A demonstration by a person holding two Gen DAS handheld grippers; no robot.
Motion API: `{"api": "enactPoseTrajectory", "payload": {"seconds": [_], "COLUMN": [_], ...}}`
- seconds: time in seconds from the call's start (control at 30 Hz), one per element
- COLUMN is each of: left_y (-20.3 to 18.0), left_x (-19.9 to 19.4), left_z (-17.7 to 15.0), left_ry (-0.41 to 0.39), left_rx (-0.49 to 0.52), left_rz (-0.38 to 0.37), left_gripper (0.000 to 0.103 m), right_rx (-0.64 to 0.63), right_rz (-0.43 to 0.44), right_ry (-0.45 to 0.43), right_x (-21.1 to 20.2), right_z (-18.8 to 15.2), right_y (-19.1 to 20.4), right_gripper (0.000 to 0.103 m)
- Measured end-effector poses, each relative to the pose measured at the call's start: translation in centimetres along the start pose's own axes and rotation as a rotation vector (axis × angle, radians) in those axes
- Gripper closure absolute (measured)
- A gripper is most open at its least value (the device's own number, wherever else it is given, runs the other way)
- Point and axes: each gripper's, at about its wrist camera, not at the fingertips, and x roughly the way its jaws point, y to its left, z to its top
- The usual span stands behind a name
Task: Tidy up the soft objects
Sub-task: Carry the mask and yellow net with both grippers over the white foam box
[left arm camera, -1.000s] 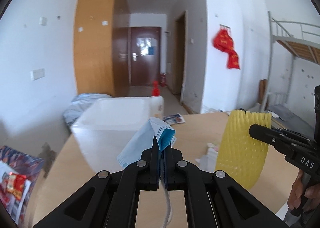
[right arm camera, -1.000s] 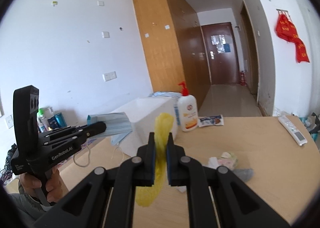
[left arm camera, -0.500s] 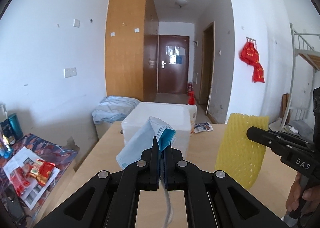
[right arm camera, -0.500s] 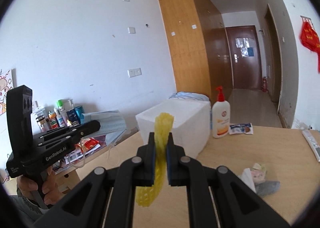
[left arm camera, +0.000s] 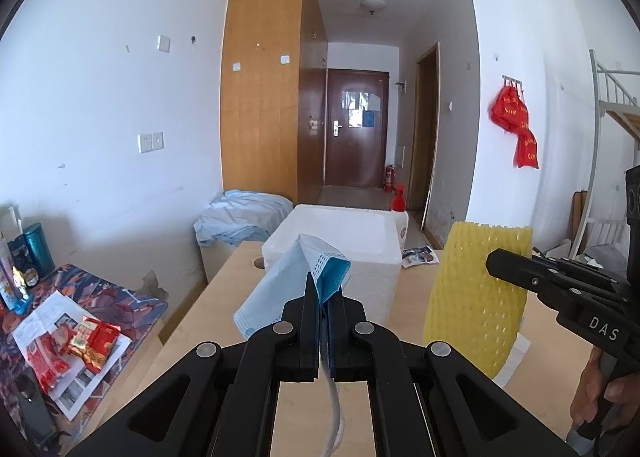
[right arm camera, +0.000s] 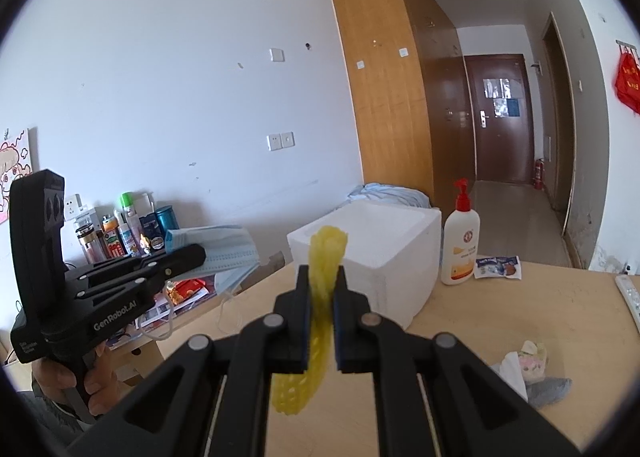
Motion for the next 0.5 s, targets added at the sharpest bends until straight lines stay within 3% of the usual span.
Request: {"api": "enactPoseTrajectory", "payload": {"seconds": [0.5], "left_y": [-0.1], "left_x": [2.3], "left_z": [3.0], "left_ry": [-0.006], "left_rx": [0.011], "left_rz": [-0.012], "left_gripper": [0.100], "right_rx": [-0.018], "right_rz": [-0.052], "right_ry": [-0.019], "right_x": [1.1], "right_z": [3.6], "right_y": [-0.4], "right_gripper": [0.092]}}
